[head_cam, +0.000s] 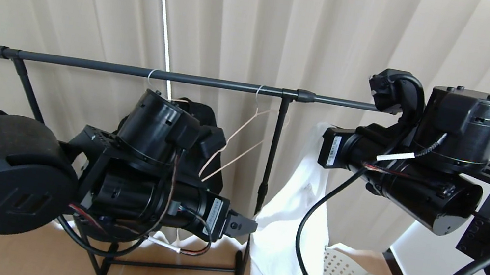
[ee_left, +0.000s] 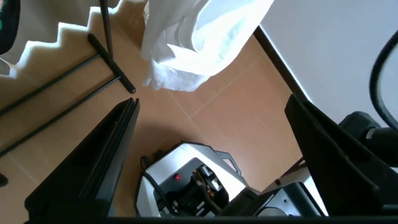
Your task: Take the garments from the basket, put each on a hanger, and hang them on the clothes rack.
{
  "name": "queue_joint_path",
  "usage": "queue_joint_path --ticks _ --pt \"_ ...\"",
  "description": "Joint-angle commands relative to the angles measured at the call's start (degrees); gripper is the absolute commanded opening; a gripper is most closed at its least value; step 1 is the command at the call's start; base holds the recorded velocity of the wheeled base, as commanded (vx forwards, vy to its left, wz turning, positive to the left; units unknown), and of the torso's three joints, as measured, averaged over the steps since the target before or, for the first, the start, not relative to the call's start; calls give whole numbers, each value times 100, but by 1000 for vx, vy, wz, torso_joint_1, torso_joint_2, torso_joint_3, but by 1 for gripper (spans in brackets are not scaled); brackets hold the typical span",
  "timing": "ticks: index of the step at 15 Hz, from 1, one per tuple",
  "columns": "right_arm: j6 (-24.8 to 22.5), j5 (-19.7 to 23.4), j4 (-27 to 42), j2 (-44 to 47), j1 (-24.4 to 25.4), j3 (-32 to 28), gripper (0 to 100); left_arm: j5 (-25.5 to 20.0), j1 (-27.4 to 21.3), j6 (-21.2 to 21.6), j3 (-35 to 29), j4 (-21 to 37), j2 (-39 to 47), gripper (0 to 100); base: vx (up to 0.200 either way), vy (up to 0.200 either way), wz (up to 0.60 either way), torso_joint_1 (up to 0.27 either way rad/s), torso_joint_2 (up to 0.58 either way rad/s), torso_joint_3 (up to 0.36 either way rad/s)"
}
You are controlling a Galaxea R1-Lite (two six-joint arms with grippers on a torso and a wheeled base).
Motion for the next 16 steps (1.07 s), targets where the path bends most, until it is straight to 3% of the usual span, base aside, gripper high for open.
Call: queue_joint_path --ticks 1,4,13,16 --pt "-1 -2 -9 13 23 5 0 62 -41 -4 -119 2 300 100 0 0 0 0 0 0" --pt "-1 -2 -9 -13 76 75 0 457 -50 -13 -303 -15 608 100 0 0 0 0 0 0" --pt "-1 -46 -80 -277 516 339 0 466 -32 -39 -567 -24 1135 100 0 0 0 0 0 0" --pt "-10 -37 -62 -584 674 462 0 466 108 -294 -752 -24 1329 100 0 0 0 0 0 0"
